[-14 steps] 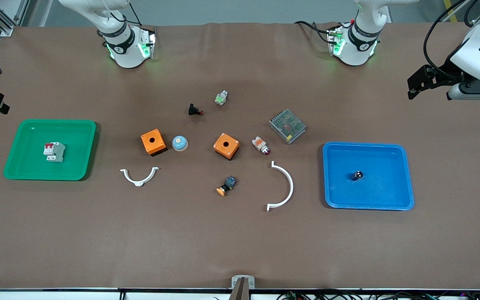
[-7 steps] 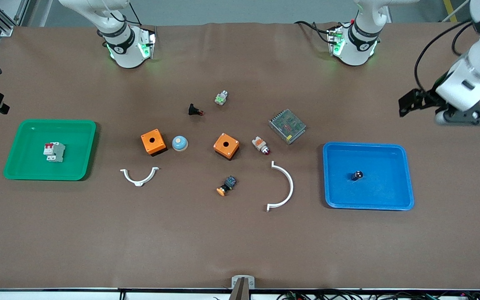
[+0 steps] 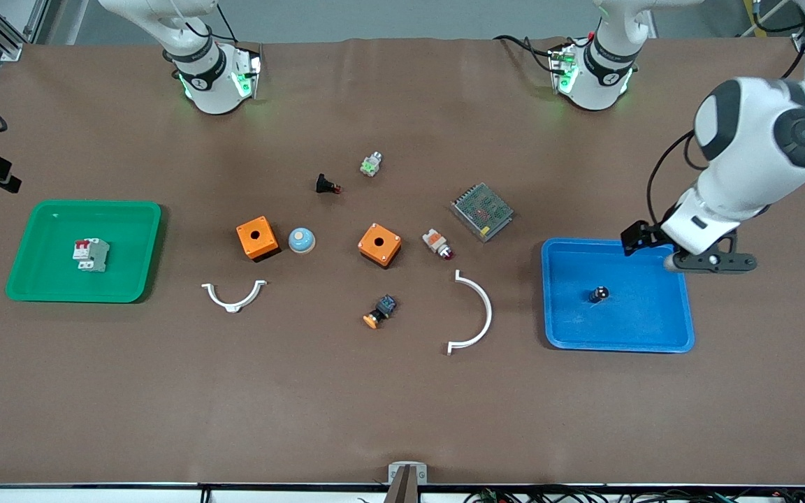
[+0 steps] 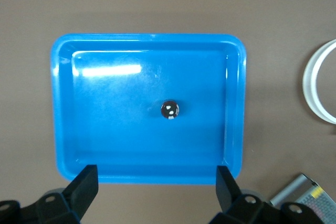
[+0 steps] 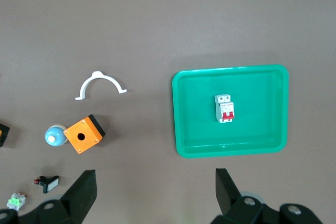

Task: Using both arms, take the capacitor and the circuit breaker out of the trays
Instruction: 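Grasp the capacitor with the left gripper while the right gripper reaches the breaker, then lift the capacitor with the left gripper while the right gripper grasps the breaker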

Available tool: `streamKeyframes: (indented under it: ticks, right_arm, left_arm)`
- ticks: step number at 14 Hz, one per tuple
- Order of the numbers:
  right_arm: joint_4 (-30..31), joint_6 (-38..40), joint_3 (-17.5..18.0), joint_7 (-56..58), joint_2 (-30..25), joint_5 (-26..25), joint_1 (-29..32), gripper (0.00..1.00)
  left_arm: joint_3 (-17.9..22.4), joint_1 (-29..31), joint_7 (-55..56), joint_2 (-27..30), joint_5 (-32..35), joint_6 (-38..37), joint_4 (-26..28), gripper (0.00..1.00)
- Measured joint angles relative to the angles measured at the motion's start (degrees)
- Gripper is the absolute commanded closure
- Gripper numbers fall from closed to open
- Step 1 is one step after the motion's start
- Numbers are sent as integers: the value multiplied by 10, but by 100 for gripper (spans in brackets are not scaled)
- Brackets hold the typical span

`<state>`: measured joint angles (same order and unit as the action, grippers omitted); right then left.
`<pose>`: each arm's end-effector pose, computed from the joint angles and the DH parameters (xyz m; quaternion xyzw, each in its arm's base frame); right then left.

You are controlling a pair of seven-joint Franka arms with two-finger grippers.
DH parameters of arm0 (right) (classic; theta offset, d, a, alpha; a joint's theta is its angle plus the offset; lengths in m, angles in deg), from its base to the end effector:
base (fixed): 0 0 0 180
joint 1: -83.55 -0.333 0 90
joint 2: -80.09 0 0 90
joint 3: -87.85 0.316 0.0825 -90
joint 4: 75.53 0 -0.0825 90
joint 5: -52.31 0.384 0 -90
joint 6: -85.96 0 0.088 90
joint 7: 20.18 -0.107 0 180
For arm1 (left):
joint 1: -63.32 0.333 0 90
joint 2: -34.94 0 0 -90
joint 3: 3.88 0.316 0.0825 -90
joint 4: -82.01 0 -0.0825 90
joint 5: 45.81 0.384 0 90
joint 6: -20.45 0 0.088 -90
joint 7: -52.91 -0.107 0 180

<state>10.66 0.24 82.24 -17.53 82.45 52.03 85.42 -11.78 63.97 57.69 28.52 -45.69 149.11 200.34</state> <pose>0.5551 -0.0722 0.6264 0.9988 -0.0423 -0.0249 0.0023 0.5705 -0.0712 0.3865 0.9991 -0.0215 0.0337 0.0104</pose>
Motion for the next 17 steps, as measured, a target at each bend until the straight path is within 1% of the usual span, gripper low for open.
streamKeyframes:
  ticks: [1,4,7,8,10,11,13,15,16,17]
  right_arm:
    - [1,0,0,0,14,0,1,0]
    - [3,-5,-4,0,71,-3,28,0]
    - [4,-21,-6,10,142,-35,75,0]
    - [6,-32,-6,28,164,-42,89,0]
    - [21,-75,-7,90,194,-44,120,0]
    - [41,-107,-8,110,200,-44,133,0]
    - [103,-181,-8,129,200,-44,145,0]
    - [170,-262,-7,146,195,-44,149,0]
    - [203,-299,-7,150,191,-44,150,0]
    - [232,-330,-7,152,186,-44,151,0]
  left_arm:
    - [0,0,0,-18,0,27,10,14]
    - [0,0,0,-88,0,97,19,22]
    - [0,0,0,-151,0,158,18,32]
    - [0,0,-1,-166,0,172,17,35]
    - [0,0,-1,-189,2,187,13,44]
    - [0,0,-2,-196,7,189,9,51]
    - [1,0,-1,-207,15,190,-2,71]
    - [1,0,-1,-212,18,190,-12,95]
    - [1,0,-2,-213,18,190,-15,100]
    - [0,-1,-2,-215,18,190,-18,100]
